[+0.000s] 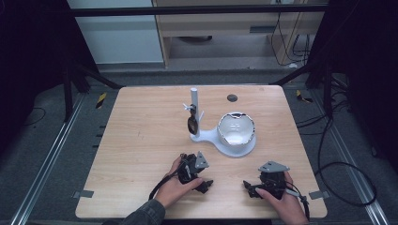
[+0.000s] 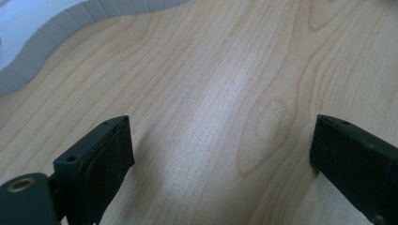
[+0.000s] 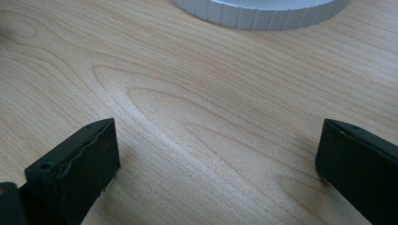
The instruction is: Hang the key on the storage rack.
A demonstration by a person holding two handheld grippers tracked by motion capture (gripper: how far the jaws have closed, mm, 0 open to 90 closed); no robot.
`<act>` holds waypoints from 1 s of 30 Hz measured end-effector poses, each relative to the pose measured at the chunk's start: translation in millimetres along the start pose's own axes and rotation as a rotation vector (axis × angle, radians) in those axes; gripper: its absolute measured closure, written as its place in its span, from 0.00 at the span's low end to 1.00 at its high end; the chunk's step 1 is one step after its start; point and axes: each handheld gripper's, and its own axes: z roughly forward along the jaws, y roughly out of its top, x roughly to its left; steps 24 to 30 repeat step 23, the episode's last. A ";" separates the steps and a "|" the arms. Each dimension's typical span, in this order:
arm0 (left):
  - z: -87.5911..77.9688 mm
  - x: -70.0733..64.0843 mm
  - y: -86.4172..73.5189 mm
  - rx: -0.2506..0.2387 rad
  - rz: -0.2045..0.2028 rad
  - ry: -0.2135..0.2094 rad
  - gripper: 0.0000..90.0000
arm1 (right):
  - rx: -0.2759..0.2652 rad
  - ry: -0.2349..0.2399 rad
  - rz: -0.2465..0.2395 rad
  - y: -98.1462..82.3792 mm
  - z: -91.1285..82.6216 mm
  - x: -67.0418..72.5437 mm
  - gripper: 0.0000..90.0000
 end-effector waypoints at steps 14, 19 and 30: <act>5.2 5.6 -5.0 -0.035 -0.067 -0.036 0.03 | -0.001 0.000 -0.002 0.0 0.1 -0.1 0.00; 6.3 5.6 -11.4 -0.090 -0.067 -0.037 0.01 | -0.001 0.000 -0.003 0.0 0.1 -0.2 0.00; 5.4 6.8 -14.2 -0.100 -0.059 -0.043 0.01 | -0.001 0.000 -0.004 0.0 0.0 -0.1 0.00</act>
